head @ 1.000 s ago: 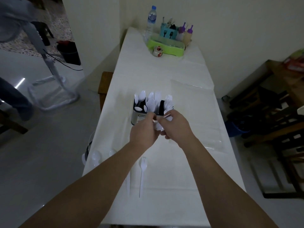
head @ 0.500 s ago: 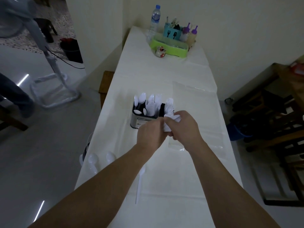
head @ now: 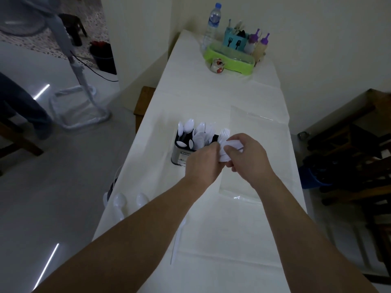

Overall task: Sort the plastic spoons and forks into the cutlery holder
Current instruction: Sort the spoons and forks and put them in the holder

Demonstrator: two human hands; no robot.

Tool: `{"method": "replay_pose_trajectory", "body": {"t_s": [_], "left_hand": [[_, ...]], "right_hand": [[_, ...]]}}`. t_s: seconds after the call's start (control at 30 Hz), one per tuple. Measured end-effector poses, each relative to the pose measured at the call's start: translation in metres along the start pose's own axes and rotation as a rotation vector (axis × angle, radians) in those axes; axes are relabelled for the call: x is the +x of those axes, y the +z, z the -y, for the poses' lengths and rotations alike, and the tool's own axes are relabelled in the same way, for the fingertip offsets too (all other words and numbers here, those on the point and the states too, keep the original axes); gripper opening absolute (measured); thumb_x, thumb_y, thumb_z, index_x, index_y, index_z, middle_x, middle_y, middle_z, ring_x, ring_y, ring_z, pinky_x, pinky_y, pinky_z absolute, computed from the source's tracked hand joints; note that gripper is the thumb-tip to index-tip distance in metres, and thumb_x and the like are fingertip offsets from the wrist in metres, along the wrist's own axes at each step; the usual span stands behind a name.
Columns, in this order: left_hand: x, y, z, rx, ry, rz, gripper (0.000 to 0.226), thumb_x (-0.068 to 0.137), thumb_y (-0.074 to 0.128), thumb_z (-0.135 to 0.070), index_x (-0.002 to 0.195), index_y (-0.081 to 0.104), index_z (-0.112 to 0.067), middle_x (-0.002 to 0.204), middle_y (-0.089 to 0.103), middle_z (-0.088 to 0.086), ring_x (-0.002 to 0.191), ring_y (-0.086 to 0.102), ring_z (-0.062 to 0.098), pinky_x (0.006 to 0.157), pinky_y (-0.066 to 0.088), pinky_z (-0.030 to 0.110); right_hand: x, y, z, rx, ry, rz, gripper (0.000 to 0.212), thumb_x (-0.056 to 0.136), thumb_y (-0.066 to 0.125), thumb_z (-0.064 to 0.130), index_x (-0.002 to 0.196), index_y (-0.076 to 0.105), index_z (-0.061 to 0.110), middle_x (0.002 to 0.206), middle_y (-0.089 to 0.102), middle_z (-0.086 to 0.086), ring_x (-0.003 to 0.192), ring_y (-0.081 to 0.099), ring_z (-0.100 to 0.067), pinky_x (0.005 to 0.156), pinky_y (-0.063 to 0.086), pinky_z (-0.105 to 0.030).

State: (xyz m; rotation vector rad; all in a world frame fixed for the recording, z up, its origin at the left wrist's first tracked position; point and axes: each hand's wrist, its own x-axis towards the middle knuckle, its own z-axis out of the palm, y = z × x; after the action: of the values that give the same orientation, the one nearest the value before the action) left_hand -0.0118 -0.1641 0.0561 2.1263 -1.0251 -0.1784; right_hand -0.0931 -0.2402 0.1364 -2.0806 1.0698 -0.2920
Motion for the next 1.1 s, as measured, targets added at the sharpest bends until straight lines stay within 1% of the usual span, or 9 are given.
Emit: {"method": "replay_pose_trajectory", "body": {"t_s": [0.17, 0.27, 0.37, 0.47, 0.53, 0.7, 0.93, 1.0, 1.1], "left_hand": [[0.002, 0.003, 0.0, 0.026, 0.057, -0.038, 0.022, 0.086, 0.064, -0.027, 0.083, 0.056, -0.007, 0.073, 0.066, 0.01, 0.066, 0.064, 0.032, 0.051, 0.036, 0.029], [0.004, 0.008, 0.008, 0.042, 0.073, -0.038, 0.027, 0.083, 0.068, -0.034, 0.085, 0.057, -0.01, 0.073, 0.066, 0.007, 0.066, 0.065, 0.028, 0.05, 0.041, 0.029], [-0.005, 0.009, 0.022, 0.083, 0.092, -0.067, 0.044, 0.073, 0.078, -0.041, 0.101, 0.062, -0.012, 0.087, 0.068, 0.004, 0.079, 0.065, 0.024, 0.066, 0.05, 0.033], [-0.026, 0.01, 0.038, 0.082, 0.063, -0.131, 0.052, 0.079, 0.067, -0.037, 0.12, 0.057, -0.006, 0.105, 0.065, 0.008, 0.096, 0.061, 0.027, 0.082, 0.052, 0.038], [-0.037, 0.013, 0.048, 0.1, 0.088, -0.16, 0.044, 0.084, 0.056, -0.028, 0.121, 0.057, -0.005, 0.108, 0.063, 0.01, 0.099, 0.059, 0.027, 0.084, 0.053, 0.039], [-0.042, 0.015, 0.06, 0.152, 0.141, -0.113, 0.045, 0.079, 0.06, -0.009, 0.124, 0.06, -0.005, 0.124, 0.061, 0.011, 0.115, 0.055, 0.027, 0.102, 0.046, 0.036], [-0.036, 0.017, 0.06, 0.228, 0.148, 0.048, 0.047, 0.083, 0.045, -0.016, 0.128, 0.056, -0.004, 0.133, 0.057, 0.014, 0.122, 0.052, 0.031, 0.104, 0.043, 0.045], [-0.034, 0.015, 0.058, 0.239, 0.165, 0.064, 0.047, 0.082, 0.042, -0.016, 0.125, 0.058, -0.006, 0.132, 0.058, 0.012, 0.119, 0.053, 0.03, 0.099, 0.045, 0.045], [-0.03, 0.013, 0.054, 0.232, 0.191, 0.062, 0.049, 0.081, 0.039, -0.016, 0.124, 0.06, -0.007, 0.128, 0.06, 0.009, 0.115, 0.054, 0.029, 0.096, 0.047, 0.044]], "right_hand": [[0.006, -0.004, 0.002, 0.062, 0.081, 0.007, 0.009, 0.087, 0.062, 0.016, 0.088, 0.069, 0.011, 0.071, 0.069, -0.007, 0.048, 0.063, -0.012, 0.045, 0.046, -0.018], [0.012, -0.009, 0.0, 0.0, 0.069, 0.024, 0.008, 0.087, 0.064, 0.017, 0.088, 0.07, 0.012, 0.065, 0.068, -0.004, 0.041, 0.06, -0.005, 0.041, 0.042, -0.014], [0.02, -0.019, 0.001, -0.075, 0.029, 0.0, 0.007, 0.088, 0.063, 0.019, 0.087, 0.07, 0.016, 0.062, 0.068, -0.002, 0.039, 0.058, -0.002, 0.04, 0.04, -0.013], [0.028, -0.034, 0.005, -0.12, -0.025, -0.029, 0.007, 0.089, 0.062, 0.018, 0.087, 0.069, 0.016, 0.064, 0.068, -0.004, 0.042, 0.062, -0.004, 0.045, 0.046, -0.019], [0.033, -0.041, 0.007, -0.161, -0.056, -0.034, 0.007, 0.089, 0.062, 0.018, 0.086, 0.068, 0.017, 0.063, 0.069, -0.005, 0.041, 0.061, -0.004, 0.042, 0.045, -0.018], [0.04, -0.049, 0.013, -0.186, -0.095, -0.038, 0.008, 0.09, 0.06, 0.017, 0.088, 0.068, 0.016, 0.061, 0.068, -0.007, 0.039, 0.059, -0.001, 0.036, 0.041, -0.013], [0.05, -0.045, 0.018, -0.195, -0.087, -0.088, 0.01, 0.091, 0.058, 0.017, 0.09, 0.067, 0.013, 0.066, 0.069, -0.01, 0.049, 0.065, -0.011, 0.037, 0.044, -0.016], [0.055, -0.04, 0.018, -0.207, -0.065, -0.089, 0.012, 0.09, 0.057, 0.015, 0.092, 0.068, 0.01, 0.067, 0.069, -0.012, 0.052, 0.065, -0.013, 0.043, 0.049, -0.019], [0.063, -0.032, 0.018, -0.255, -0.068, -0.101, 0.016, 0.087, 0.058, 0.015, 0.092, 0.07, 0.006, 0.068, 0.07, -0.014, 0.062, 0.07, -0.025, 0.066, 0.057, -0.034]]}}
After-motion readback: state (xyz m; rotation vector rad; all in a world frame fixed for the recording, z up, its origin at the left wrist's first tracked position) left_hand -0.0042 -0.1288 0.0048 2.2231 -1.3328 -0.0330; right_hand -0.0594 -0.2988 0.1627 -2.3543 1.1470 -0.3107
